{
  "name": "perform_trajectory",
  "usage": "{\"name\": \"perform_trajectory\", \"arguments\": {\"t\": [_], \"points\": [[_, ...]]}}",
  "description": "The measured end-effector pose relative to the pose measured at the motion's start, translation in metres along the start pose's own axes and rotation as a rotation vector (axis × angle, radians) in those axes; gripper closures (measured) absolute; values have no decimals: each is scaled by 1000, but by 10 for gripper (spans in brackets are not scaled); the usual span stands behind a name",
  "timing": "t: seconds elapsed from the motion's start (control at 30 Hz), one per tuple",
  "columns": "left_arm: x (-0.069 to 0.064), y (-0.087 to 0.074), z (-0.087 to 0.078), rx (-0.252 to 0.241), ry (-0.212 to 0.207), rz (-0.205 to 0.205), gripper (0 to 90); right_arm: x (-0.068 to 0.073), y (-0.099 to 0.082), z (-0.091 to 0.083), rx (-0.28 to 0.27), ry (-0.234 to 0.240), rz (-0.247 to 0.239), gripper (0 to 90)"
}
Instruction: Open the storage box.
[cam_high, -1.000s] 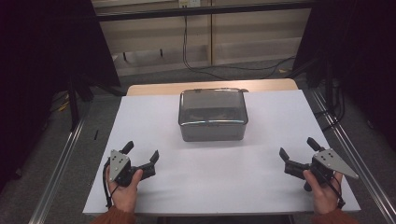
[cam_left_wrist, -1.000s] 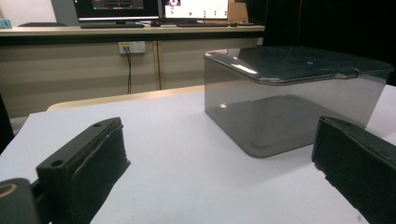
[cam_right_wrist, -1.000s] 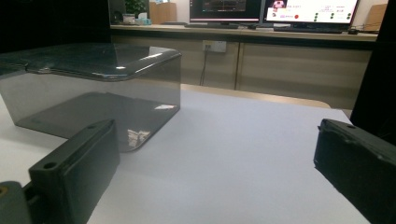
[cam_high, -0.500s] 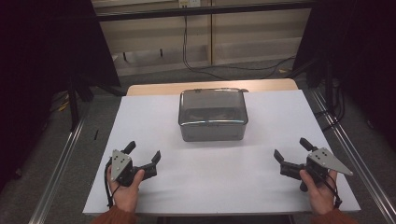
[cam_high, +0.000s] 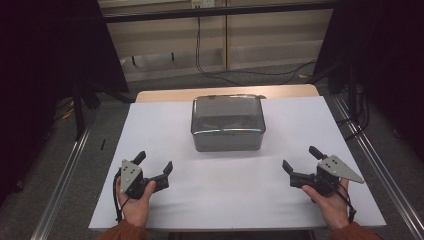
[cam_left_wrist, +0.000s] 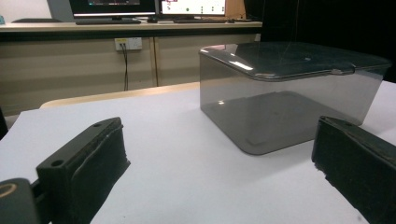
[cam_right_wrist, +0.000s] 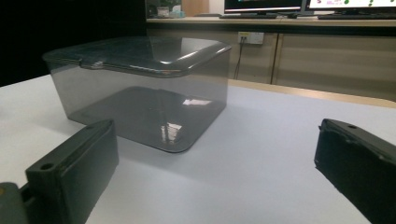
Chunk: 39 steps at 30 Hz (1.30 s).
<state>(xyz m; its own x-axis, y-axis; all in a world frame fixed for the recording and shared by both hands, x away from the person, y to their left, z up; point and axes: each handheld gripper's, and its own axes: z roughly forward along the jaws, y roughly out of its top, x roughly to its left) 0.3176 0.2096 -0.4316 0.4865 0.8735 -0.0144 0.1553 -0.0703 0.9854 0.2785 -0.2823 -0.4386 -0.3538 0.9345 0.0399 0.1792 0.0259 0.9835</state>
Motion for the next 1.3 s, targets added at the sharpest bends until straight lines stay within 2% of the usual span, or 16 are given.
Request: {"name": "perform_trajectory", "arguments": {"t": [0.27, 0.4, 0.57, 0.83, 1.2, 1.3], "points": [[-1, 0, 1, 11, -8, 6, 30, 16, 3, 10, 12, 39, -34, 0], [-1, 0, 1, 5, -12, 2, 32, 24, 6, 21, 22, 86, -62, 0], [-2, 0, 1, 9, -16, 6, 32, 31, 17, 32, 7, 106, -65, 0], [-2, 0, 1, 8, -19, 0, 32, 44, 19, 48, 20, 161, -76, 0], [-4, 1, 0, 7, -34, 6, 32, 55, 28, 67, 15, 178, -111, 16], [-3, 0, 1, 8, -33, -6, 32, 60, 32, 74, 9, 191, -128, 22]]}}
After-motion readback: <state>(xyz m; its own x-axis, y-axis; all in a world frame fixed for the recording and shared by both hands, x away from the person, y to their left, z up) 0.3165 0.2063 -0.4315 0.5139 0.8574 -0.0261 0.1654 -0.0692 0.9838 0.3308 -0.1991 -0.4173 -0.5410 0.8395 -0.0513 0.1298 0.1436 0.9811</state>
